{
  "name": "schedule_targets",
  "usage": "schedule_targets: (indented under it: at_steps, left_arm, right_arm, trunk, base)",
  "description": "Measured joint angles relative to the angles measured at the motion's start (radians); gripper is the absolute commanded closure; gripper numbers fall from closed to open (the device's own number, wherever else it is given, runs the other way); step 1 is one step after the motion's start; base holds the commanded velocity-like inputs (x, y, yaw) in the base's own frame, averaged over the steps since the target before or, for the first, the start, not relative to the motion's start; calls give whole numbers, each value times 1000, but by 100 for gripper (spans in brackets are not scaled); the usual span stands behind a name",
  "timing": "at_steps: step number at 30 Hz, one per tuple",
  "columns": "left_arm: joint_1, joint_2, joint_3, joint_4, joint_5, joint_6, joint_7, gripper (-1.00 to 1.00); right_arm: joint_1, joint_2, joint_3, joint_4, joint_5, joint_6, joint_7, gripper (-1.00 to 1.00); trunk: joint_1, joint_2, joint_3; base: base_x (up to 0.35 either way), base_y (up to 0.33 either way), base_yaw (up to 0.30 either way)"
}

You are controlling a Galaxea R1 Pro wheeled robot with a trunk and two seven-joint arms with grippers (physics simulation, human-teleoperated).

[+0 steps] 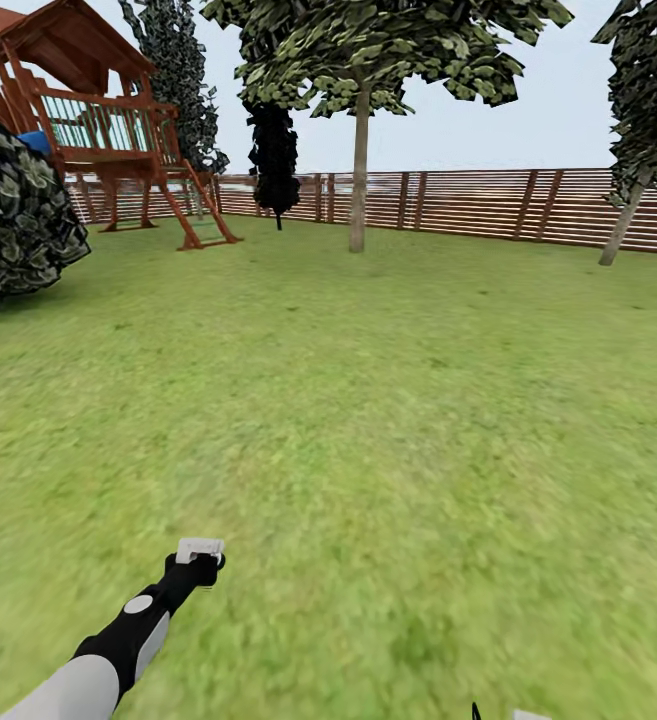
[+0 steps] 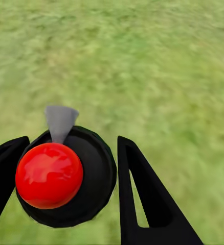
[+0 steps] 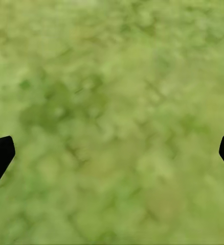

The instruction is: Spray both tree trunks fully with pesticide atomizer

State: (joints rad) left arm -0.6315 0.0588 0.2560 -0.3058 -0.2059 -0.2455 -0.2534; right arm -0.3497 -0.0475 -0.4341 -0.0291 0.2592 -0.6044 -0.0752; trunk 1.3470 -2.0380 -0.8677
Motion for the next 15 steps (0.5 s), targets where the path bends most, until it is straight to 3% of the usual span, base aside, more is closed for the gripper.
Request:
schedule_targets:
  at_steps: [15]
  left_arm:
    - [0,1,0,2,-1,0,0,100]
  right_arm:
    - [0,0,0,0,0,0,0,-100]
  trunk:
    - [0,0,0]
  base:
    - [339,0,0]
